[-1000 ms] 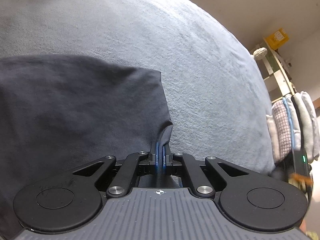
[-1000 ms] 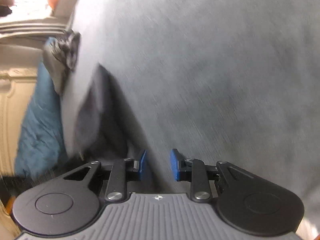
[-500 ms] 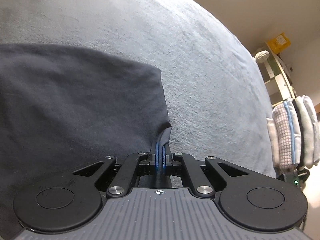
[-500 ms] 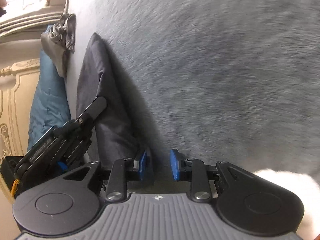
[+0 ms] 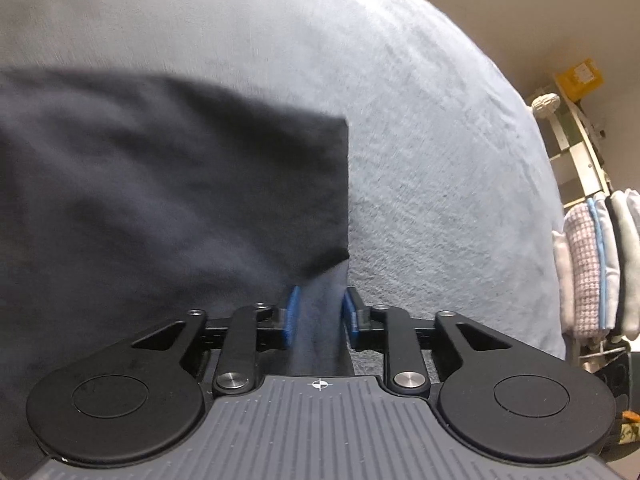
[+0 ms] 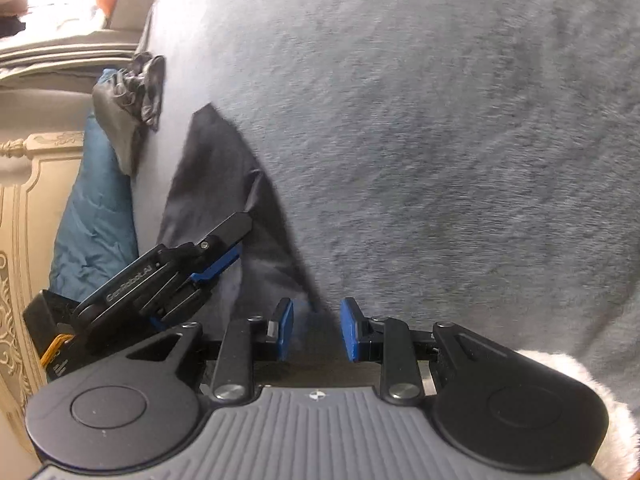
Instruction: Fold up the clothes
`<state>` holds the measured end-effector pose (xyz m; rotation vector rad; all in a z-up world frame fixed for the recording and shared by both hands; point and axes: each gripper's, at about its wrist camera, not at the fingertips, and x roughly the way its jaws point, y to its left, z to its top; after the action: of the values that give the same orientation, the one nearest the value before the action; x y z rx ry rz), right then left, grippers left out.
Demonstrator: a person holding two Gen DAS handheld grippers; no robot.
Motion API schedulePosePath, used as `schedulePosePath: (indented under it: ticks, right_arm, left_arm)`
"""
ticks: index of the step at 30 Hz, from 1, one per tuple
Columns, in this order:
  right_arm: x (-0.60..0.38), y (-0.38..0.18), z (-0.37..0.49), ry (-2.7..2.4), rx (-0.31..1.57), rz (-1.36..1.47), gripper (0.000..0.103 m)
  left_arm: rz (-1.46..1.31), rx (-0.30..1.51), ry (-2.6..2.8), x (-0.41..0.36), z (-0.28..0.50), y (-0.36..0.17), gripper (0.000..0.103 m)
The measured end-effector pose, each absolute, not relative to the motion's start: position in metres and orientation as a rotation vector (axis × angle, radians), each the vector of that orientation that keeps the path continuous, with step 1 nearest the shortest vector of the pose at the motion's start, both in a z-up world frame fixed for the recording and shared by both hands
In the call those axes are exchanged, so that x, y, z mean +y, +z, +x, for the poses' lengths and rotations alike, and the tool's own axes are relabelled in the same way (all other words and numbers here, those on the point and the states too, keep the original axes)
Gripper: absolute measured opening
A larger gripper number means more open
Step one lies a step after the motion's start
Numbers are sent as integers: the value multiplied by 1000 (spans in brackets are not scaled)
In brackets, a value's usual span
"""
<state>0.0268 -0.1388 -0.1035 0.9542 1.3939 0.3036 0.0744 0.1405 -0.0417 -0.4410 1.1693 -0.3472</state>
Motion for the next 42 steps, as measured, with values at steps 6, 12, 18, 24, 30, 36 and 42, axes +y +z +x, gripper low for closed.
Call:
schedulePosePath:
  ticks: [6, 12, 18, 24, 30, 36, 42]
  right_arm:
    - [-117, -78, 29, 391, 1320, 873, 29]
    - [-82, -84, 22, 396, 1352, 741, 29]
    - [-70, -74, 5, 371, 1342, 699, 29]
    - [-54, -56, -11, 389, 1336, 670, 29]
    - [-49, -62, -19, 337, 1329, 670, 29]
    - [-50, -66, -25, 294, 1302, 683, 29]
    - [-54, -70, -30, 264, 1276, 703, 29]
  left_arm:
    - [-409, 1137, -291, 181, 63, -10, 29]
    - [-257, 1115, -200, 231, 51, 18, 29]
    - [-250, 1131, -184, 285, 32, 33, 29]
    - [-195, 1272, -286, 287, 6, 3, 30]
    - [-132, 1359, -285, 272, -5, -34, 29]
    - [-186, 1328, -238, 280, -9, -41, 5]
    - [-231, 1297, -201, 294, -19, -34, 2]
